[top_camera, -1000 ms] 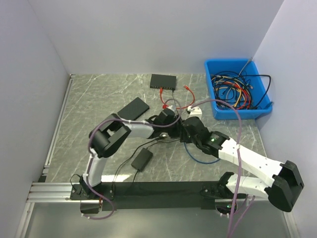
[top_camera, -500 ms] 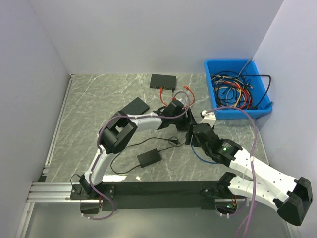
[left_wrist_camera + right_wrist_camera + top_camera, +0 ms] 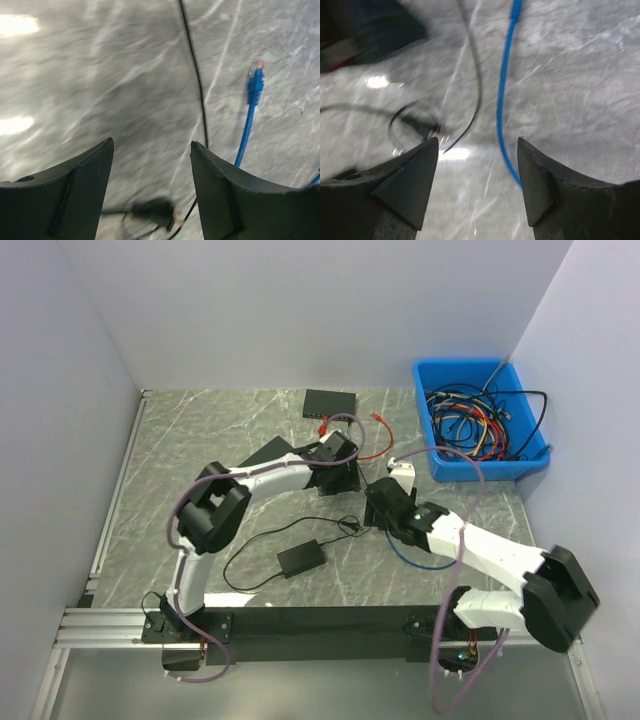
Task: Insert the plug into the switch port
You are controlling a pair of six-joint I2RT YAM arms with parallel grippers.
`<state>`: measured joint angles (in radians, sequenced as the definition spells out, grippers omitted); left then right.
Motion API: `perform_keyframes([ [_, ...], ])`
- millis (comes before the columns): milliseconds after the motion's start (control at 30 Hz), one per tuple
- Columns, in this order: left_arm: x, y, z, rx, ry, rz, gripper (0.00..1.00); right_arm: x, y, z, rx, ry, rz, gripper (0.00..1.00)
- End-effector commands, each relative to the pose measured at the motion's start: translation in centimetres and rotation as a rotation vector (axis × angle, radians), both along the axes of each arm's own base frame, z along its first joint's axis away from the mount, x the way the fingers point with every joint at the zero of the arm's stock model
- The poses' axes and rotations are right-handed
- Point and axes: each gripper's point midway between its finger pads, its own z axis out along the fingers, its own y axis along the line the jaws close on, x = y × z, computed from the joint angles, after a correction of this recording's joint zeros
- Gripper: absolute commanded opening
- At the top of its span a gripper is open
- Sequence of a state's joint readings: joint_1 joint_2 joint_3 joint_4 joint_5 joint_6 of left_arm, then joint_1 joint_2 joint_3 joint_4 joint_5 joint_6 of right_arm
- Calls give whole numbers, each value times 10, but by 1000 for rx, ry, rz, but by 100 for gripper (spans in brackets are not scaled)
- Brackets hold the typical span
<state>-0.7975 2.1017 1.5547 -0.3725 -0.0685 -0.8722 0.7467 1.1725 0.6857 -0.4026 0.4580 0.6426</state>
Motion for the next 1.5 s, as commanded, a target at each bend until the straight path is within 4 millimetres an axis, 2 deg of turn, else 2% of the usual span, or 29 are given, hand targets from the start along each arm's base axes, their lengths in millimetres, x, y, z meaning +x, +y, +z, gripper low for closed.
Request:
perform_keyframes([
  [0,12,25,56,-6,-135,62,69,37,6,13,38,-60,-66,69],
  [33,14,31,60,-2,-155,76,69,45,1,11,35,-58,-90,67],
  [67,13,34,73,-19,-176,80,69,50,1,3,22,-36,-96,66],
  [133,9,44,74,-14,-184,91,68,58,-4,-3,-1,-19,-109,63],
  [167,9,47,88,-34,-215,100,68,65,-7,-10,-18,-2,-126,62],
  [233,7,54,92,-36,-225,106,68,71,-10,-16,-39,11,-142,60],
  [300,5,60,103,-52,-249,111,68,77,-10,-27,-61,38,-150,59],
  [367,5,63,114,-70,-275,115,69,81,-9,-39,-84,60,-156,51],
  [400,4,65,115,-72,-278,116,69,83,-10,-43,-97,66,-164,47],
  [433,3,68,114,-69,-277,118,68,83,-11,-46,-104,71,-172,37],
  [500,0,72,118,-72,-286,120,68,84,-13,-54,-115,82,-190,32],
  [533,1,75,118,-71,-289,124,68,82,-14,-58,-124,94,-190,25],
  [667,0,85,127,-82,-305,140,68,86,-15,-55,-122,83,-208,17],
  [767,-1,94,136,-91,-327,156,68,85,-15,-53,-123,78,-201,1],
  [800,-2,98,135,-86,-332,158,68,85,-17,-51,-125,74,-202,0],
  [867,-3,105,149,-95,-376,174,67,82,-13,-37,-99,38,-150,0],
  [900,-6,110,146,-83,-387,170,68,81,-6,-28,-78,12,-98,0],
  [933,-7,119,160,-92,-428,194,68,80,6,-8,-25,-60,-29,0],
  [967,-7,123,164,-98,-452,207,68,73,20,0,-10,-69,94,0],
  [1000,-8,133,159,-86,-455,226,68,68,28,10,10,-97,143,0],
  [1033,-11,142,172,-106,-486,249,68,60,38,31,73,-161,190,0],
  [1067,-12,149,169,-113,-501,265,68,48,58,41,170,-165,297,0],
  [1100,-11,156,175,-137,-518,279,69,39,68,53,236,-192,355,0],
  [1133,-16,161,191,-185,-555,281,70,29,75,73,312,-260,409,0],
  [1167,-22,158,197,-238,-564,244,71,17,85,84,367,-291,487,0],
  [1200,-24,162,195,-266,-581,230,73,-5,103,96,452,-297,625,0],
  [1233,-27,164,215,-332,-632,220,74,-16,105,109,488,-343,678,0],
  [1300,-35,163,222,-414,-648,164,76,-42,115,125,520,-382,809,0],
  [1467,-55,156,253,-585,-719,34,78,-69,122,149,582,-442,921,0],
])
